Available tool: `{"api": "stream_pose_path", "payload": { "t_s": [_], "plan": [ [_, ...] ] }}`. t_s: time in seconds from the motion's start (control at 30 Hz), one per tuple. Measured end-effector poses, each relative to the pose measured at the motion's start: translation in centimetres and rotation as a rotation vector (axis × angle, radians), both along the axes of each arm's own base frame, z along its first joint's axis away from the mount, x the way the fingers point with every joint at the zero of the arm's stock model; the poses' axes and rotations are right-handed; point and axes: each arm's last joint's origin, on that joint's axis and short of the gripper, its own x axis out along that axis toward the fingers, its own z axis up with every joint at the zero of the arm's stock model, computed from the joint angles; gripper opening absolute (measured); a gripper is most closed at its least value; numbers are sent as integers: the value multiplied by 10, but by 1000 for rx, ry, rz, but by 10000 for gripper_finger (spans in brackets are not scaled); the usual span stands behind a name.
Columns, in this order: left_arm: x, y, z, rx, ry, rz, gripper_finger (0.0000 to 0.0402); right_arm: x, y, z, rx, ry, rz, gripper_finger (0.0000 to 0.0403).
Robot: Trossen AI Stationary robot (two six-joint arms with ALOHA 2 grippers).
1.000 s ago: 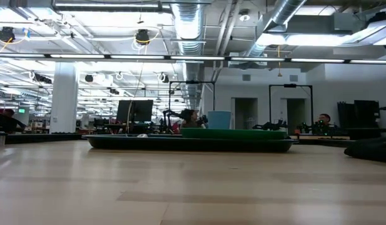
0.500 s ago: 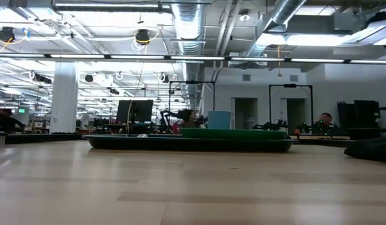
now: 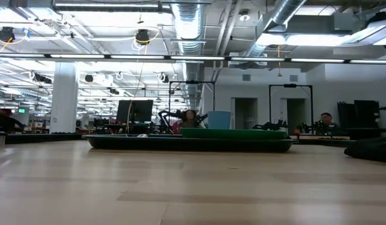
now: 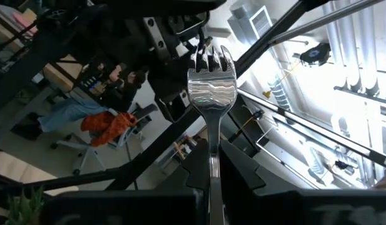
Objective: Pick and place plate/cup/fork/spoon on tray
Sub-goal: Put the orange fork in between the green plate and the orange spoon on the black tray
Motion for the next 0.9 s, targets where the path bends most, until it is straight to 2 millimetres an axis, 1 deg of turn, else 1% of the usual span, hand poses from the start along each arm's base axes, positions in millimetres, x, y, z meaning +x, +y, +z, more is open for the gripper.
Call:
{"api": "stream_pose_path", "payload": {
  "t_s": [0.1,0.33,0.37,0.5,0.6,0.77,0.9],
  "plan": [
    [0,0,0,2,0,1,11,0,0,-1,-5,4,-1,181],
    [0,0,0,3,-2,9,11,2,-2,-4,-18,38,-8,28],
    [0,1,0,2,3,15,11,2,-2,-4,-19,42,-11,16],
    [2,3,-6,18,69,83,15,3,-3,-7,45,83,-38,9],
    [3,4,-13,61,139,152,30,3,-4,-11,98,135,-61,6],
    [6,7,-23,123,234,267,80,4,-6,-20,202,253,-127,3],
    [7,11,-30,161,301,358,124,7,-12,-30,287,356,-149,2]
  ]
}}
